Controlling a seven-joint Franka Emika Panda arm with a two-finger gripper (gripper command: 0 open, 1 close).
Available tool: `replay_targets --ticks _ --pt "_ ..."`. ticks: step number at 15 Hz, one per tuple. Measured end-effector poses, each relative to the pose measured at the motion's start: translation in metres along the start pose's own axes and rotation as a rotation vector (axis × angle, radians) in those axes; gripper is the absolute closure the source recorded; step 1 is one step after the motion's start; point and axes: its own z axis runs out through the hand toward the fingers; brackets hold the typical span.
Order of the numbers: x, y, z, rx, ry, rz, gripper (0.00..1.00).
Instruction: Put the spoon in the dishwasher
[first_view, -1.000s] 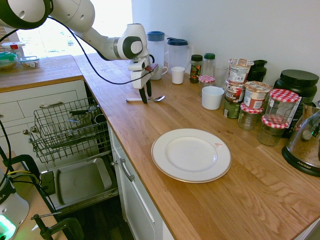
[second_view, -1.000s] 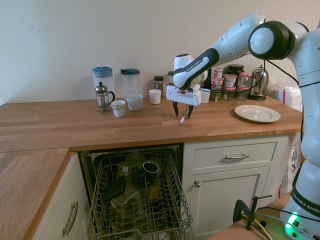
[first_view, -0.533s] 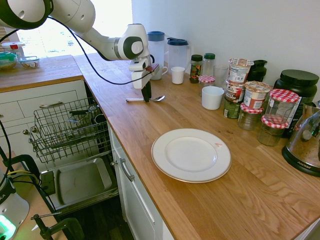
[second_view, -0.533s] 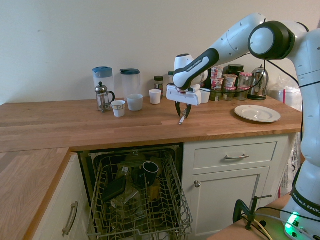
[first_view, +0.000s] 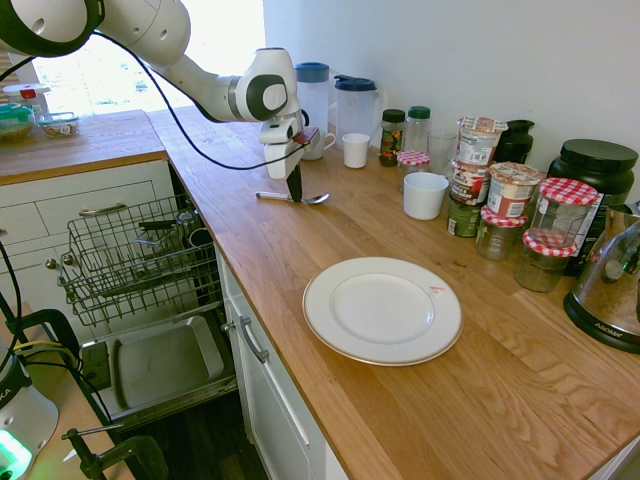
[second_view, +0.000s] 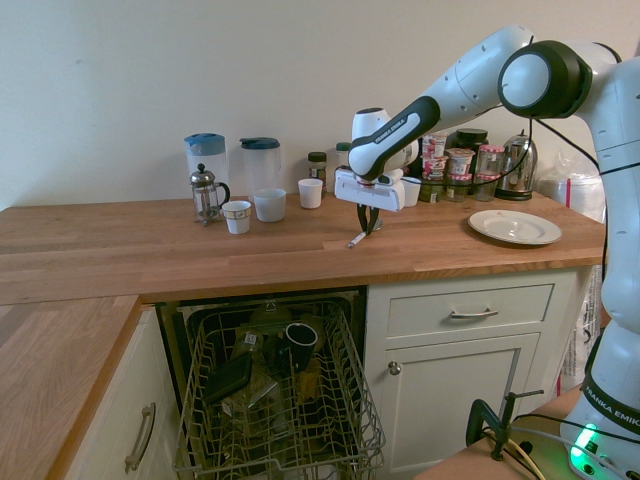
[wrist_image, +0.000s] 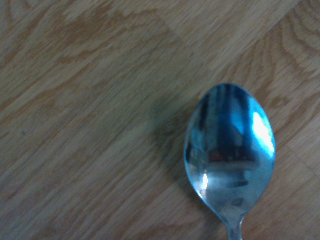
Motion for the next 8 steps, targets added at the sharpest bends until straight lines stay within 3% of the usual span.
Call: replay_targets --ticks 4,8 --pt "-0.024 0.027 -0.055 0.052 -0.034 -0.096 1.0" --pt "-0.089 0.09 -0.107 0.081 -0.088 -0.29 1.0"
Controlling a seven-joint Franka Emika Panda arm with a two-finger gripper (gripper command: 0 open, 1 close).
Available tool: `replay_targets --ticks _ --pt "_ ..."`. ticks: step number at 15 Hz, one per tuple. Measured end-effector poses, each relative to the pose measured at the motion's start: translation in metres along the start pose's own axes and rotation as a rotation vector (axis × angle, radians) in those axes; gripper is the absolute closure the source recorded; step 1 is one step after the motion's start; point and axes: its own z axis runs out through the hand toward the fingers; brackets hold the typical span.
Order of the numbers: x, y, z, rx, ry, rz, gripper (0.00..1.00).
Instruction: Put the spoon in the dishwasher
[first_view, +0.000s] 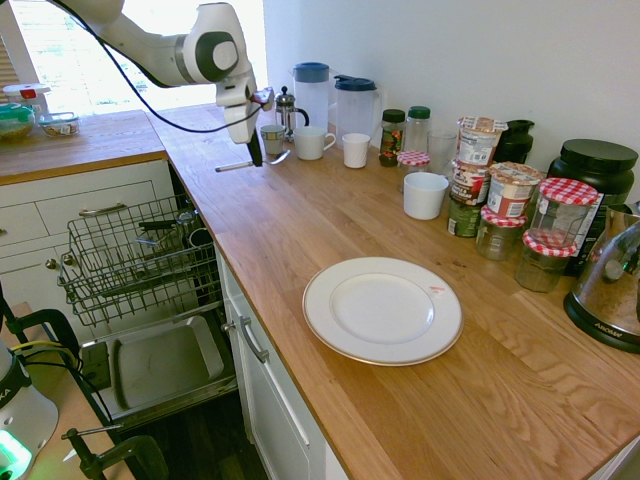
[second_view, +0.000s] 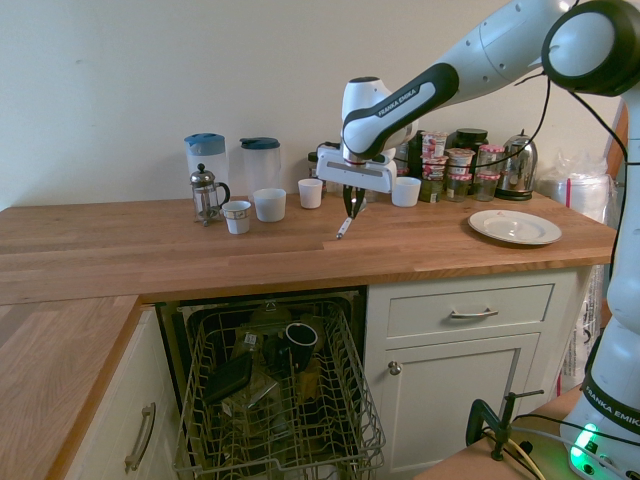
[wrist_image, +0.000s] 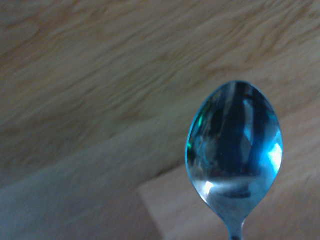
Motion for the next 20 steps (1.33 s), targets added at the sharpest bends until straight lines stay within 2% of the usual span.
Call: replay_targets --ticks 4,7,13,18,20 --pt "-0.114 0.062 -0.006 -0.036 -0.042 -0.223 1.0" --pt "-0.163 0.105 -0.002 -0.069 -0.041 -0.299 1.0" --pt "-0.182 0.181 0.035 -0.14 -0.055 -0.355 1.0" --pt "-0.173 0.217 0.072 -0.184 -0.073 -0.359 1.0" --pt "-0.173 0.218 0.074 -0.188 -0.072 -0.363 1.0"
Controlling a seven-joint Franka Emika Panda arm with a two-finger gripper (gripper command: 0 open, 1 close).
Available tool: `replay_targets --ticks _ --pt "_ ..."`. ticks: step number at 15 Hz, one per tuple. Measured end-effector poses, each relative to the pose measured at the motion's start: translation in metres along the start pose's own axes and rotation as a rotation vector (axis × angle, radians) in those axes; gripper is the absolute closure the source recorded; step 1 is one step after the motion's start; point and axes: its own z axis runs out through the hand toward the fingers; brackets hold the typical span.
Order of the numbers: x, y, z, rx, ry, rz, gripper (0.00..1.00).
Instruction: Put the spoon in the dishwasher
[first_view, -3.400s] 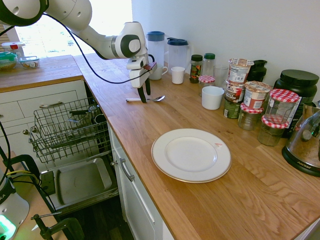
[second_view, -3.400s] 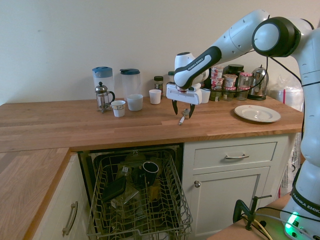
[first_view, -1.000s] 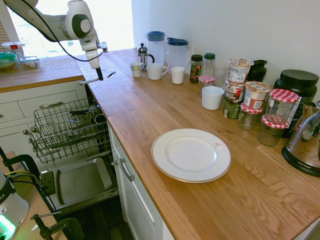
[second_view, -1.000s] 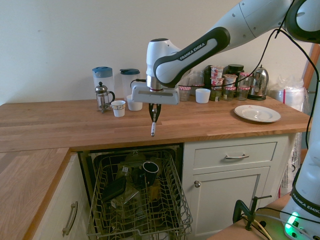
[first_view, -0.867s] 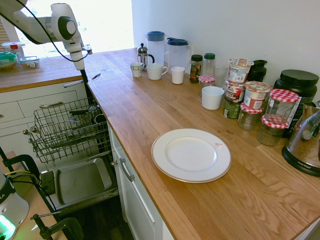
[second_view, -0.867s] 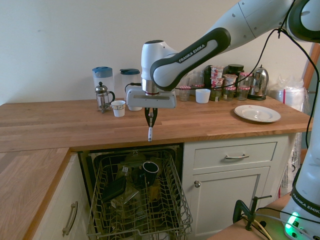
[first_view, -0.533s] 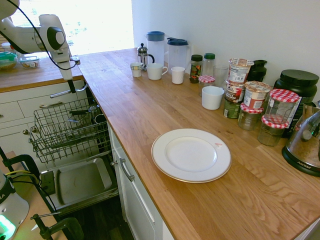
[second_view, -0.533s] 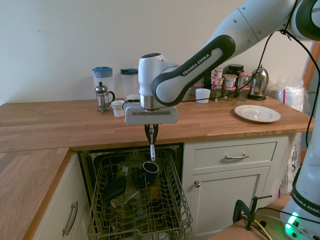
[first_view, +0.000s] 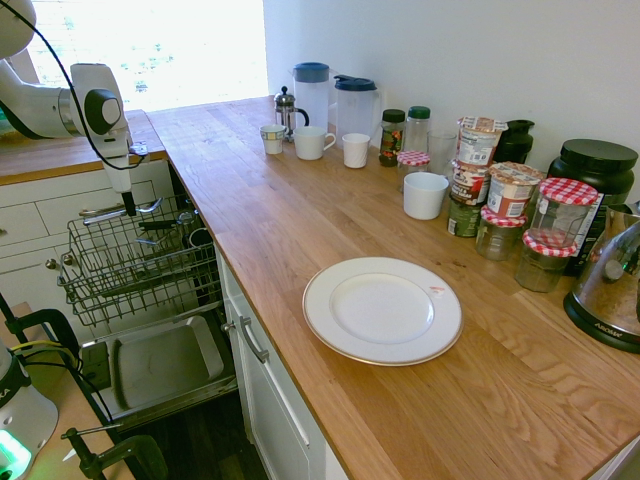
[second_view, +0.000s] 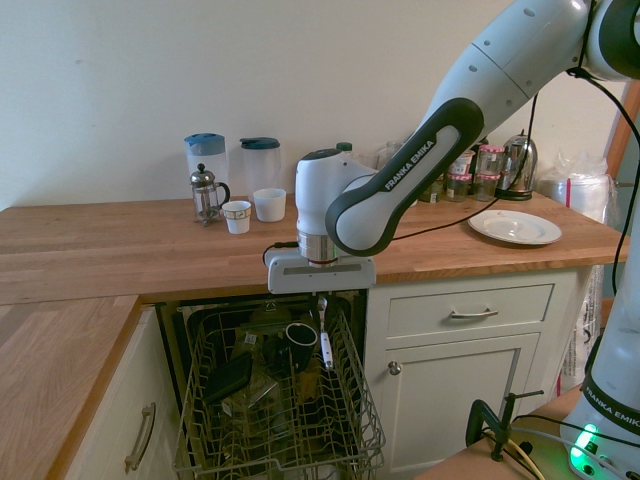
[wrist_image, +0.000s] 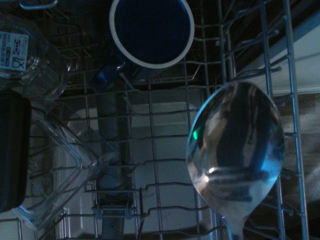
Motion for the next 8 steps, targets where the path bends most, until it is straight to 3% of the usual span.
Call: replay_targets --ticks 4,8 --pt "-0.019 0.008 0.007 -0.009 0.017 -0.005 1.0" --pt "-0.035 0.016 0.043 -0.031 0.028 0.014 1.0"
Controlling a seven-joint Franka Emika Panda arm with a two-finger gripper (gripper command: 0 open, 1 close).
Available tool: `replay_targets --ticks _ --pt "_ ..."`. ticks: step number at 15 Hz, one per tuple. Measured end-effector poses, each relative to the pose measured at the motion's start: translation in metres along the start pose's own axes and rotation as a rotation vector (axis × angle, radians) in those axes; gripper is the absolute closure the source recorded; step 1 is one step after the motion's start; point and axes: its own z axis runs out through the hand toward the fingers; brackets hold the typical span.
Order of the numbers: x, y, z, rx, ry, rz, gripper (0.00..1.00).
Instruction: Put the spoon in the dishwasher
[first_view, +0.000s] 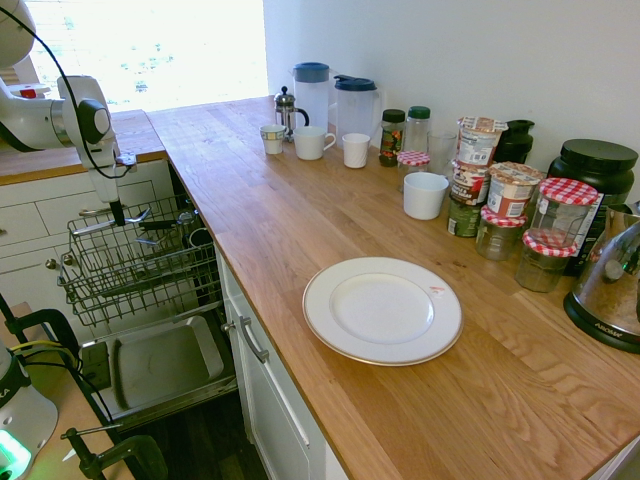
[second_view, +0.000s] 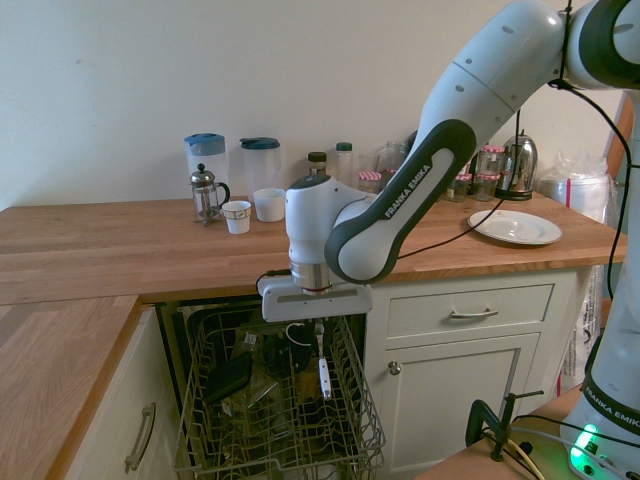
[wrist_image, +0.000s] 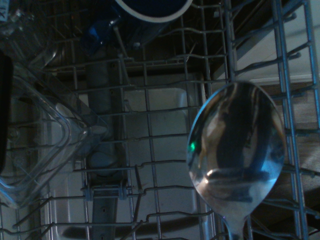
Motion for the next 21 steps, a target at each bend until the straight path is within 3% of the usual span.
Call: replay_targets --ticks 14,15,21 --pt "0.016 -0.012 0.152 -0.083 -0.058 0.024 1.0" --pt "0.015 -0.015 0.157 -0.085 -0.062 0.022 0.0" --pt "0.012 -0.023 0.157 -0.069 -0.059 0.007 0.0"
